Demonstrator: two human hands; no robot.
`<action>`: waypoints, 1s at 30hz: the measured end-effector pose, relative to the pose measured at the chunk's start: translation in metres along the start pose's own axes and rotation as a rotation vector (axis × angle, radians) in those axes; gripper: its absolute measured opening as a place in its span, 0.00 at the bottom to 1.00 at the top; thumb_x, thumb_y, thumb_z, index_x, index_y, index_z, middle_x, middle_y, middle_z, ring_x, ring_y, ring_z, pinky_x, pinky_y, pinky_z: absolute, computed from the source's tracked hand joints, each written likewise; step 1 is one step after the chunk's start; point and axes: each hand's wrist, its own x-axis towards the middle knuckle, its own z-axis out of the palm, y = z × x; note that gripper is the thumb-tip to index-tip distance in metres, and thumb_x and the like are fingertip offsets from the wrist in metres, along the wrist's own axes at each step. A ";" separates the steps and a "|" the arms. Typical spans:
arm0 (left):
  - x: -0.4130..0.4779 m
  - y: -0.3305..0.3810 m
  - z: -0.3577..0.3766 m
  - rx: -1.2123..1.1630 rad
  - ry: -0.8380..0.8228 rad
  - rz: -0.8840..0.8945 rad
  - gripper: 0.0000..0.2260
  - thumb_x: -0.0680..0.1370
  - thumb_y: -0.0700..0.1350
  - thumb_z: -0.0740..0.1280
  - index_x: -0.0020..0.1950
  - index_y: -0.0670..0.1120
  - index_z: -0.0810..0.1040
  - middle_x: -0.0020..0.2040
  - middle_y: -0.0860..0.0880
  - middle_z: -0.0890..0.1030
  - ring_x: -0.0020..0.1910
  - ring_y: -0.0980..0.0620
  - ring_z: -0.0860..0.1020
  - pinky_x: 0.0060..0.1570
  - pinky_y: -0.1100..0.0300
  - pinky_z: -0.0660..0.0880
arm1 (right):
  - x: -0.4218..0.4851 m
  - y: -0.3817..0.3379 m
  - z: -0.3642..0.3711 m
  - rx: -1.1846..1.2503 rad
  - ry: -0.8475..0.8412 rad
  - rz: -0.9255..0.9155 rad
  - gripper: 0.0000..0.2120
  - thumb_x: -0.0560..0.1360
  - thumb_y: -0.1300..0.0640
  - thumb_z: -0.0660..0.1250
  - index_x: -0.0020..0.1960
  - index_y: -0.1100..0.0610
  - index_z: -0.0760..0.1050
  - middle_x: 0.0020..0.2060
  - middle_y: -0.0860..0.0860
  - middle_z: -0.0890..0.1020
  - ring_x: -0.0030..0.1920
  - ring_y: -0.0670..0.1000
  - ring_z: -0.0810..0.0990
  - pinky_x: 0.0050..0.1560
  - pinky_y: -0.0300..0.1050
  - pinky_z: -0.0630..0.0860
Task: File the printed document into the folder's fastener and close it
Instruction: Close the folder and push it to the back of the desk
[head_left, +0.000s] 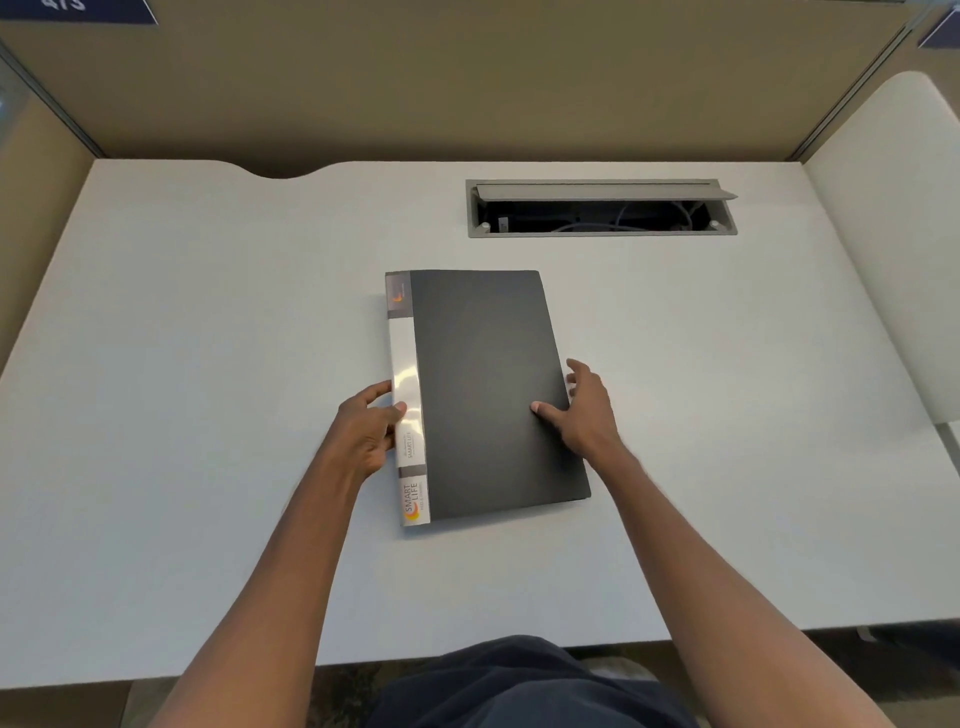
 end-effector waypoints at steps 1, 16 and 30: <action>0.001 0.000 -0.002 -0.005 -0.005 -0.005 0.22 0.80 0.31 0.66 0.72 0.46 0.74 0.61 0.38 0.80 0.56 0.39 0.82 0.46 0.48 0.81 | 0.001 -0.002 0.001 0.052 -0.023 0.003 0.42 0.71 0.52 0.79 0.79 0.54 0.62 0.71 0.54 0.73 0.71 0.56 0.73 0.71 0.52 0.71; 0.046 0.056 -0.053 0.383 0.166 0.280 0.19 0.81 0.38 0.69 0.71 0.47 0.77 0.59 0.43 0.84 0.53 0.43 0.82 0.54 0.47 0.79 | 0.031 -0.084 0.058 0.132 -0.007 -0.055 0.42 0.67 0.55 0.80 0.75 0.54 0.64 0.67 0.52 0.73 0.66 0.54 0.75 0.66 0.46 0.72; 0.139 0.178 -0.048 0.577 0.195 0.344 0.18 0.82 0.39 0.66 0.72 0.42 0.77 0.64 0.40 0.82 0.60 0.37 0.81 0.64 0.40 0.77 | 0.139 -0.185 0.080 -0.015 0.046 -0.069 0.38 0.68 0.52 0.81 0.71 0.58 0.66 0.65 0.57 0.73 0.68 0.59 0.71 0.68 0.53 0.71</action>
